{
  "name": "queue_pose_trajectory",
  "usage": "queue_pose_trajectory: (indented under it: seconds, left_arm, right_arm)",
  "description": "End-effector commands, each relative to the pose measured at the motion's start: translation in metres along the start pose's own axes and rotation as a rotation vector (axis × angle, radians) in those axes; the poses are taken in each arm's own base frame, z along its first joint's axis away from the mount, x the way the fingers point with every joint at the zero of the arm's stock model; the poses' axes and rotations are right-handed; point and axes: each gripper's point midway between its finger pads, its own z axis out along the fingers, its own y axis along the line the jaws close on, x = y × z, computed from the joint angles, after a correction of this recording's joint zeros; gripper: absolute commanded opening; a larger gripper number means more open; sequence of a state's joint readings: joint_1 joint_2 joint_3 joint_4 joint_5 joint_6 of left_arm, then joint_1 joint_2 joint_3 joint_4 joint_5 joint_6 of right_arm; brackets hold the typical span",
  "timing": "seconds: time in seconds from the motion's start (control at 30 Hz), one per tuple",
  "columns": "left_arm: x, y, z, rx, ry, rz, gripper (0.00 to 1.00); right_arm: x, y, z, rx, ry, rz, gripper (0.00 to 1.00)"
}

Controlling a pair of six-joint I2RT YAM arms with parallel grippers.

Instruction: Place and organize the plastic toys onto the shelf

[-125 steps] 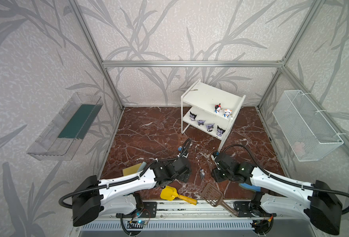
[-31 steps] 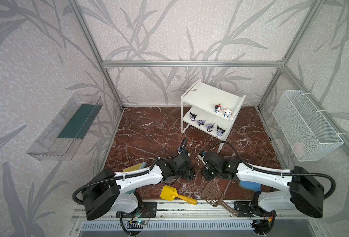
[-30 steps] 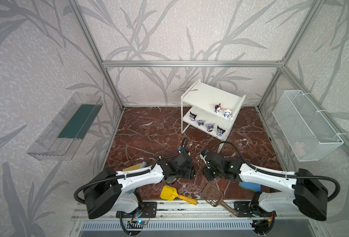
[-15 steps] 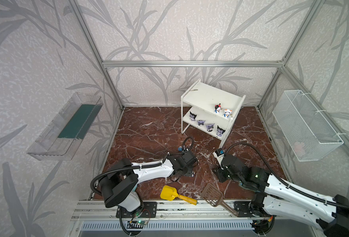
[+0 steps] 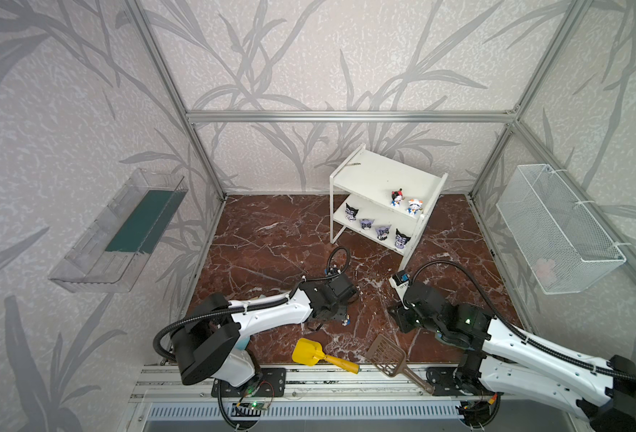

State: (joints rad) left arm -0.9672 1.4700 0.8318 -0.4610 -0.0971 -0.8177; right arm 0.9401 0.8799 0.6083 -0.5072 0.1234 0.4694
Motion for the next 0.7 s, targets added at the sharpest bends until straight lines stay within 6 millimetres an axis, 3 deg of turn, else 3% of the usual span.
queue_pose_trajectory:
  seconds: [0.0,0.07,0.17,0.67]
  left_arm:
    - [-0.004,-0.025,-0.006,0.130,0.002,-0.064,0.41]
    - [-0.002,-0.032,-0.004,0.168,0.017,-0.097,0.47]
    - [0.001,-0.026,0.002,0.132,0.026,-0.124,0.54]
    - [0.013,-0.017,0.013,0.067,0.070,-0.247,0.59]
  right_arm:
    - [-0.002,-0.004,-0.005,0.017,-0.008,-0.009,0.30]
    - [-0.001,-0.004,-0.005,0.015,-0.008,-0.010,0.30]
    - [-0.002,-0.005,-0.007,0.013,-0.015,-0.009,0.30]
    - [0.003,-0.011,-0.014,0.015,-0.027,-0.012,0.30]
